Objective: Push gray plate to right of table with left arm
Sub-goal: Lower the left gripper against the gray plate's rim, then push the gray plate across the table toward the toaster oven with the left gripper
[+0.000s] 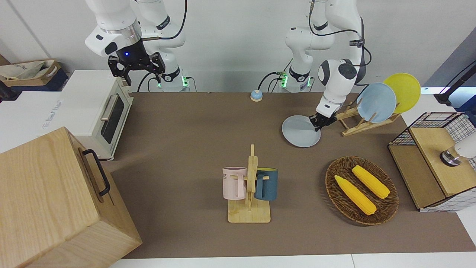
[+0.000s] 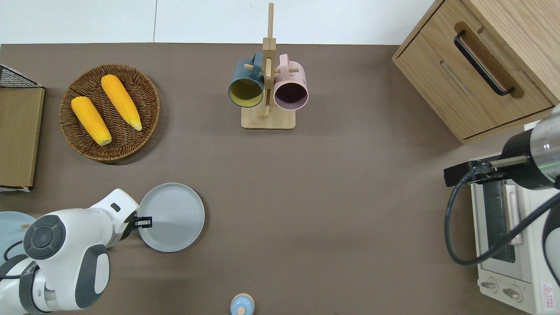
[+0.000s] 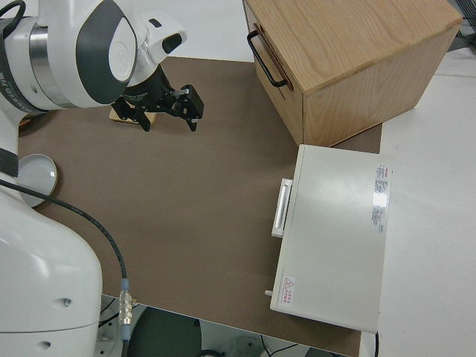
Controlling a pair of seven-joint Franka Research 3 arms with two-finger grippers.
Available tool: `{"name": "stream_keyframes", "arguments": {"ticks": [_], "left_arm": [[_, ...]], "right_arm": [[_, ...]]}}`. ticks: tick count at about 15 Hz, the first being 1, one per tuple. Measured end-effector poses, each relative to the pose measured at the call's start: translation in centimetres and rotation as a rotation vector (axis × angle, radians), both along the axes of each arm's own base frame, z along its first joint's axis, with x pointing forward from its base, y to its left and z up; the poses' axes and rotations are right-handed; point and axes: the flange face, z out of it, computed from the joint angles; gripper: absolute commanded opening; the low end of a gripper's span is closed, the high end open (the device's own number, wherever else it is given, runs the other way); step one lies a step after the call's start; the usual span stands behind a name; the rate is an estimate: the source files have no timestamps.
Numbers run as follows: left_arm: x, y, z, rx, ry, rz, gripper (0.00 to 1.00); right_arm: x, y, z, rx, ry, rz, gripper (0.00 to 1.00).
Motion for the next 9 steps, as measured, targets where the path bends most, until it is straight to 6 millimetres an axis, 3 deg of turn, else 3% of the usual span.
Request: {"name": "stream_keyframes", "arguments": {"ticks": [3,9], "left_arm": [[0.1,-1.8,0.1,0.002,-0.006,0.02,0.0],[0.2,-10.1,0.0,0.003,-0.005,0.055,0.0]], "right_arm": [[0.0,0.0,0.0,0.0,0.0,0.0,0.983],[0.0,0.0,0.0,0.0,0.0,0.0,0.983]]}}
